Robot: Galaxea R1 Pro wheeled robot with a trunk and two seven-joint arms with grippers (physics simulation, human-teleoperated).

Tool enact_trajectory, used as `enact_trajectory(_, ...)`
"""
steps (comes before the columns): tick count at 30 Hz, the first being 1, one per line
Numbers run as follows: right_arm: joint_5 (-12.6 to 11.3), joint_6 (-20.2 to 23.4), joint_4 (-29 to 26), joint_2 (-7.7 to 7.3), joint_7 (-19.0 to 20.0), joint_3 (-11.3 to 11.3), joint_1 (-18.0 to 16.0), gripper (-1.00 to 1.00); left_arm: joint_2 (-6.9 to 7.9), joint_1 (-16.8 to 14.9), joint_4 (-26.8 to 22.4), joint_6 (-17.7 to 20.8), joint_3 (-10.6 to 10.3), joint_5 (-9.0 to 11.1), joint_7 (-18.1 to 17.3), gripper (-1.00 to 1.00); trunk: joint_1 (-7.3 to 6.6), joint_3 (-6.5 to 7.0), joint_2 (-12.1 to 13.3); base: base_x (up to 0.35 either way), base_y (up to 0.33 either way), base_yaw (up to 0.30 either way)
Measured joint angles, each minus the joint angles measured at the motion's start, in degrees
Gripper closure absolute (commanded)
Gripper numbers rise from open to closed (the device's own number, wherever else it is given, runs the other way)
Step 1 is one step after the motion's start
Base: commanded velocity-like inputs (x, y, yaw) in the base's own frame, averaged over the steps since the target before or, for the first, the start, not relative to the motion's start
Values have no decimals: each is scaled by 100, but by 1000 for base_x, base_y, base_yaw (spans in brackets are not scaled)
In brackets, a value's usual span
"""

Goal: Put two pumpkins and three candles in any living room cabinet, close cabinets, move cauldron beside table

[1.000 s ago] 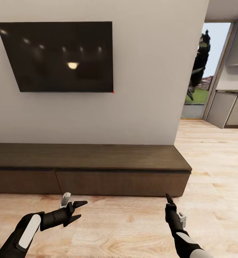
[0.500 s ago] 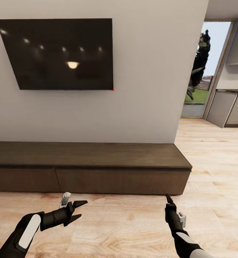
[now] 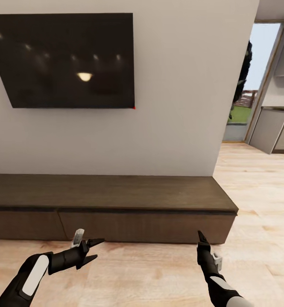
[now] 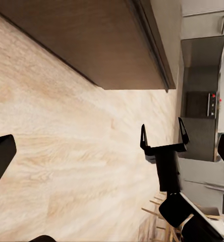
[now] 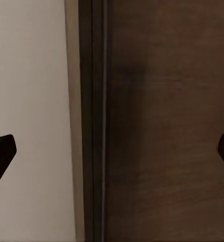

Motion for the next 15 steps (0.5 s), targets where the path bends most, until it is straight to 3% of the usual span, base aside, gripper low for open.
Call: enact_trajectory(15, 0, -2, 0, 0, -9, 0, 0, -100, 0, 0, 0, 0, 0, 0, -1, -100, 0, 0, 0, 269, 0, 0)
